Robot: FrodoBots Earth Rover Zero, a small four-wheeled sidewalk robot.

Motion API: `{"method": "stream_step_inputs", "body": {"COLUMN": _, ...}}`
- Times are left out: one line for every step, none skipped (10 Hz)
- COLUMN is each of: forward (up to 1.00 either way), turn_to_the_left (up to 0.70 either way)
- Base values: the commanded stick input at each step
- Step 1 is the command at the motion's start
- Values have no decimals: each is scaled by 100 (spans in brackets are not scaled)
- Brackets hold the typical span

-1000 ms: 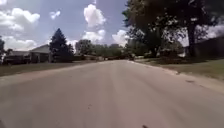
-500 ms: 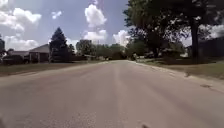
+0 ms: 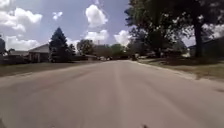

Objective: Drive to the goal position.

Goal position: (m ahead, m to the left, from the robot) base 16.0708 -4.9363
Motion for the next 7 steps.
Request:
{"method": "stream_step_inputs", "body": {"forward": 85, "turn_to_the_left": 0}}
{"method": "stream_step_inputs", "body": {"forward": 85, "turn_to_the_left": 0}}
{"method": "stream_step_inputs", "body": {"forward": 85, "turn_to_the_left": 0}}
{"method": "stream_step_inputs", "body": {"forward": 85, "turn_to_the_left": 0}}
{"method": "stream_step_inputs", "body": {"forward": 85, "turn_to_the_left": 0}}
{"method": "stream_step_inputs", "body": {"forward": 85, "turn_to_the_left": 0}}
{"method": "stream_step_inputs", "body": {"forward": 85, "turn_to_the_left": 0}}
